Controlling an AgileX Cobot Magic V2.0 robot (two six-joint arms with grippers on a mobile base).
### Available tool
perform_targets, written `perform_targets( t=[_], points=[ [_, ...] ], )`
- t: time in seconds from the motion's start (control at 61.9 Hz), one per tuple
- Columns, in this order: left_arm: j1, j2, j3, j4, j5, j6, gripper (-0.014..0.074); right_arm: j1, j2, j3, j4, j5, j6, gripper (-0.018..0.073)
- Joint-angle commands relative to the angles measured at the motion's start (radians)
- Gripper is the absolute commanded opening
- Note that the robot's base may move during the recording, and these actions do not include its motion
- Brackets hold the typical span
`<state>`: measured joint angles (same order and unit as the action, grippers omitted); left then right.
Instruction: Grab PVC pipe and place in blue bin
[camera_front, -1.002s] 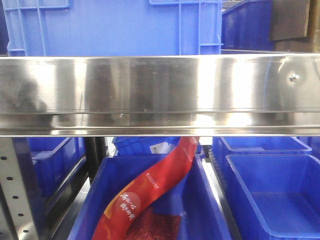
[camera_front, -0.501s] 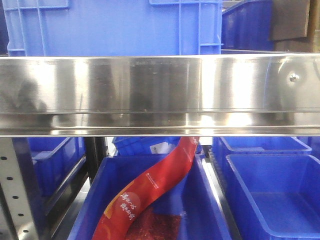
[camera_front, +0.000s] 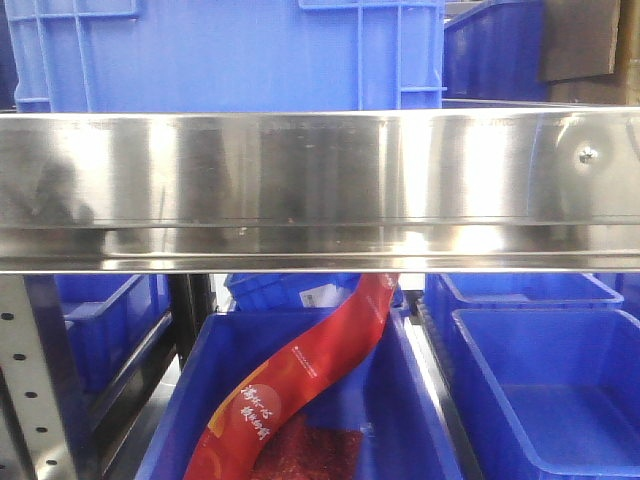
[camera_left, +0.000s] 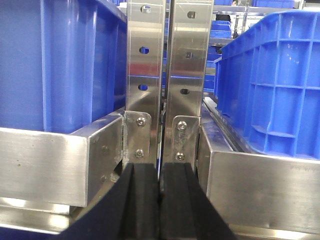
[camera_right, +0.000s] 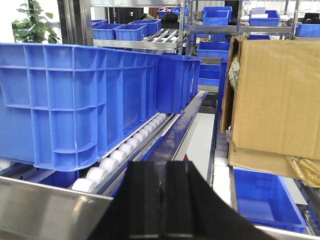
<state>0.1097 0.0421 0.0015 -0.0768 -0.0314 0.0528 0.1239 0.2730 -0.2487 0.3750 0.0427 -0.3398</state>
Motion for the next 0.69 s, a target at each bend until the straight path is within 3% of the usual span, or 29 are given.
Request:
perform_targets(
  t=[0.0,0.679],
  points=[
    [0.002,-0.006,-0.001,-0.007,-0.012,-0.001,-0.0111,-0.004,-0.005,0.000,0.002,-0.020,0.001,-0.0160],
    [0.002,-0.006,-0.001,-0.007,-0.012,-0.001,-0.0111,-0.004,-0.005,0.000,0.002,-0.020,0.001,-0.0160]
  ],
)
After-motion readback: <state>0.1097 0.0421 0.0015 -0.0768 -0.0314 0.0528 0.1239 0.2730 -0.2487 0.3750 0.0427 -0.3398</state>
